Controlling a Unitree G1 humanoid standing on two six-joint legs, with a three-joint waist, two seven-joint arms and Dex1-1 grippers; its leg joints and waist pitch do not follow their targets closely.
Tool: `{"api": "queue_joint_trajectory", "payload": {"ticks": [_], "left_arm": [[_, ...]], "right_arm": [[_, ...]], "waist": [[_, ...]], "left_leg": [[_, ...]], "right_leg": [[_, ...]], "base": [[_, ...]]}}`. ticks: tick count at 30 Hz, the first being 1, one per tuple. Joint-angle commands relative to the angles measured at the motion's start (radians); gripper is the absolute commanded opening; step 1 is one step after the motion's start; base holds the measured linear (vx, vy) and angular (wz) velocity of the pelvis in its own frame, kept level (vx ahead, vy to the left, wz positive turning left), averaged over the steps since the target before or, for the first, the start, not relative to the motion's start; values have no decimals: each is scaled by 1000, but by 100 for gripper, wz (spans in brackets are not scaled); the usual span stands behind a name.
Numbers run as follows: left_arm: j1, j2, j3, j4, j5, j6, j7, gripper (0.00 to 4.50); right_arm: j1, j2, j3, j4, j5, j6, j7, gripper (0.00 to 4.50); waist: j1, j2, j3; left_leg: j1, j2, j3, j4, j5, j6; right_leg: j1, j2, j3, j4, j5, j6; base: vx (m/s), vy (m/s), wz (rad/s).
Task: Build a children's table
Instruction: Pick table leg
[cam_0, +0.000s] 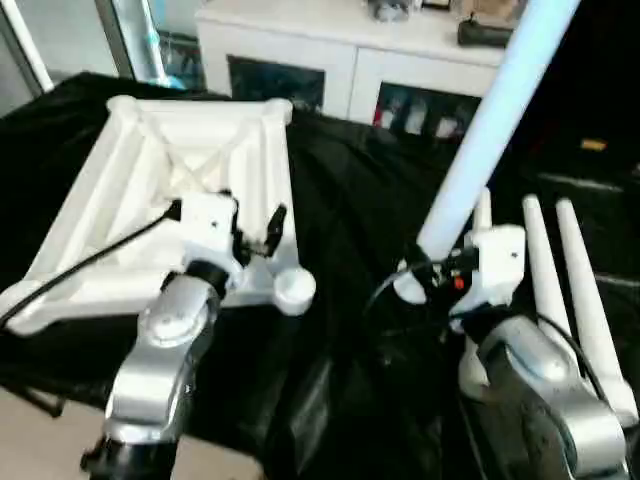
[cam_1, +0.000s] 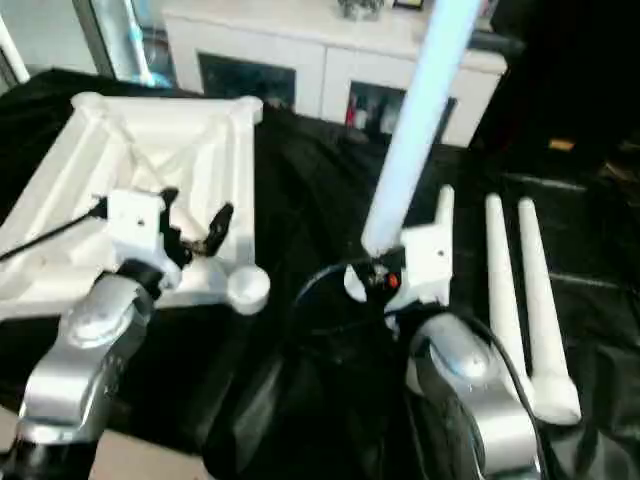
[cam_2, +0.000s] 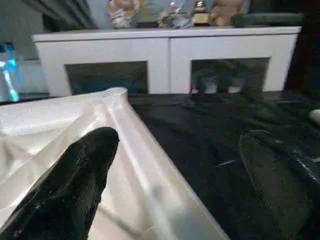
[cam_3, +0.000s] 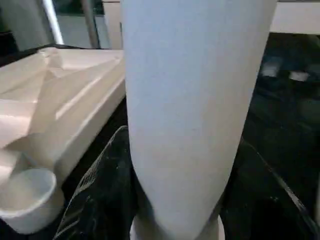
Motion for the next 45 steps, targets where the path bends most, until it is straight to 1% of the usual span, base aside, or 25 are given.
{"api": "queue_joint_trajectory", "payload": {"ticks": [1, 3, 5, 6, 8, 11, 14, 16, 18, 19, 20, 23, 25, 26, 27, 29, 31, 33, 35, 39, 41, 42, 43, 44, 45], "left_arm": [[-5, 7, -5, 10, 1, -4, -8, 447], [-7, 2, 0, 10, -1, 3, -2, 447], [-10, 0, 1, 8, 9, 6, 8, 447], [-10, 1, 1, 9, 9, 6, 8, 447], [-15, 5, -2, 11, 9, -1, -2, 447], [-23, 9, -5, 22, 5, 6, -16, 447], [-24, 9, -7, 20, 6, 10, -15, 447], [-28, 16, -21, 21, 24, -6, -18, 447], [-28, 17, -24, 21, 28, -10, -19, 447], [-29, 15, -29, 21, 37, -6, -18, 447], [-29, 15, -30, 22, 37, -6, -18, 447], [-29, 8, -28, 26, 38, 3, -10, 447], [-27, -11, -10, 21, 12, 17, -4, 447], [-28, -12, -7, 20, 10, 19, -1, 447], [-30, -8, -4, 21, 13, 25, 2, 447], [-32, -7, 0, 21, 11, 25, 3, 447], [-33, -6, 6, 18, 12, 33, 8, 447], [-33, -6, 10, 16, 12, 39, 10, 447], [-25, -9, 23, 13, 5, 31, 6, 447], [-13, -11, 20, -5, 3, 38, 9, 447], [-11, -12, 18, -9, 5, 41, 13, 447], [-10, -13, 17, -13, 6, 44, 16, 447], [-9, -13, 17, -13, 6, 45, 16, 447], [-9, -15, 18, -15, 7, 47, 17, 447], [-9, -16, 19, -16, 8, 48, 17, 447]], "right_arm": [[-1, 4, -13, -12, -8, 7, -7, 187], [-1, 8, -15, -11, -7, 4, -10, 187], [-1, 11, -18, -11, -5, 3, -12, 187], [-1, 11, -18, -11, -6, 3, -12, 187], [-1, 13, -20, -12, -6, 2, -12, 187], [1, 16, -22, -14, -6, 2, -15, 187], [7, 19, -23, -18, -6, 2, -18, 187], [13, 23, -22, -22, -4, 9, -13, 187], [14, 23, -20, -24, -3, 20, -13, 187], [18, 27, -23, -25, -2, 33, -22, 187], [19, 28, -23, -25, -3, 34, -24, 187], [22, 30, -30, -23, -4, 20, -29, 187], [20, 24, -31, -24, -6, 17, -28, 187], [20, 23, -33, -24, -6, 17, -28, 187], [18, 24, -37, -23, -5, 19, -26, 187], [16, 25, -38, -23, -6, 20, -25, 187], [12, 26, -40, -22, -5, 21, -23, 187], [10, 26, -41, -22, -4, 21, -23, 187], [2, 19, -44, -19, -4, 16, -17, 187], [-11, -18, -33, -14, -23, 9, 11, 187], [-14, -25, -31, -14, -10, 15, 31, 187], [-16, -29, -28, -17, -8, 18, 43, 187], [-16, -30, -27, -17, -8, 19, 45, 187], [-19, -35, -22, -17, -16, 19, 47, 187], [-20, -37, -19, -17, -20, 18, 49, 187]], "waist": [[53, -26, -67], [40, -12, -62], [17, 29, -54], [-27, 61, -48], [-58, 79, -27], [-63, 59, -19], [-35, 23, -28], [-45, 33, -20], [-74, 72, -10], [-98, 103, -21], [-95, 98, -23], [-88, 98, -40], [-106, 87, -51], [-109, 70, -72], [-103, 32, -85], [-63, 40, -58], [-60, 63, -25], [-119, 93, -31], [-116, 84, -27], [-94, 31, -2], [-128, 66, 20], [-111, 91, 27], [-89, 120, 32], [-125, 75, -4], [-113, 10, -13]], "left_leg": [[-77, -18, -63, 89, -116, 42], [-98, -9, -125, 97, -107, 73], [-34, -1, -139, -29, -81, 108], [31, 23, -144, -101, -179, 150], [0, 43, -159, -168, -407, 69], [-2, 36, -155, -147, -550, -91], [-41, 30, -122, 3, -209, 87], [-71, 40, -166, 63, -87, 106], [-12, 22, -155, -73, -386, 41], [21, 64, -111, -179, -788, -238], [5, 78, -97, -199, -764, -288], [8, 194, -80, -255, -536, -298], [31, 145, -138, -254, -520, -198], [40, 126, -149, -224, -417, -147], [3, 78, -126, -161, -247, -112], [-93, 31, -150, 15, 112, 46], [-66, 50, -167, -45, -7, 12], [-48, 105, -223, -175, -539, -62], [-34, 67, -203, -171, -675, -119], [-14, 22, -143, -4, -365, -2], [-4, 47, -160, -49, -539, -35], [-165, -28, -194, -271, -864, -64], [-150, -87, -156, -266, -893, -79], [-115, -109, -186, -223, -675, -45], [-65, -77, -175, 15, -446, -2]], "right_leg": [[108, -181, 185, -93, 770, -77], [102, -220, 160, -105, 716, -120], [69, -110, 62, -106, 385, -179], [-13, -2, -67, -28, 54, -212], [-7, -35, -176, 26, -49, -114], [21, -119, -152, -64, -50, -102], [72, -347, -33, -216, -543, -163], [77, -393, -38, -238, -604, -173], [25, -177, -175, -168, -597, -164], [-9, -56, -198, -17, -118, -76], [-7, -52, -209, 5, 19, -80], [-7, -60, -237, 50, 61, -54], [10, -76, -229, 11, -10, -72], [32, -113, -199, -35, -12, -83], [65, -202, -156, -89, 58, -161], [104, -362, -127, -126, 250, -208], [89, -242, -210, -158, -174, -169], [85, -116, -221, -27, -202, -115], [63, -145, -199, -48, -85, -144], [54, -286, -161, -225, -893, -102], [83, -198, -274, -219, -870, -56], [259, -78, -319, 25, -513, -89], [251, 6, -315, 38, -362, -85], [233, -41, -252, 20, -482, -125], [159, -274, -182, -209, -891, -175]], "base": [[-104, 44, -30], [-112, 107, -19], [-145, 211, -3], [-151, 245, 3], [-149, 218, 5], [-139, 153, 5], [-112, 117, 0], [-96, 147, -18], [-74, 194, -16], [-86, 200, -14], [-95, 186, -47], [-82, 128, -43], [-64, 47, -23], [-63, 24, -13], [-63, 24, -13], [-83, 2, -36], [-81, 11, -44], [-80, 58, -35], [-74, 11, -13], [-45, -8, -7], [-45, 26, -20], [-17, 45, -24], [-2, 99, 0], [6, 68, 38], [6, 68, 38]]}}
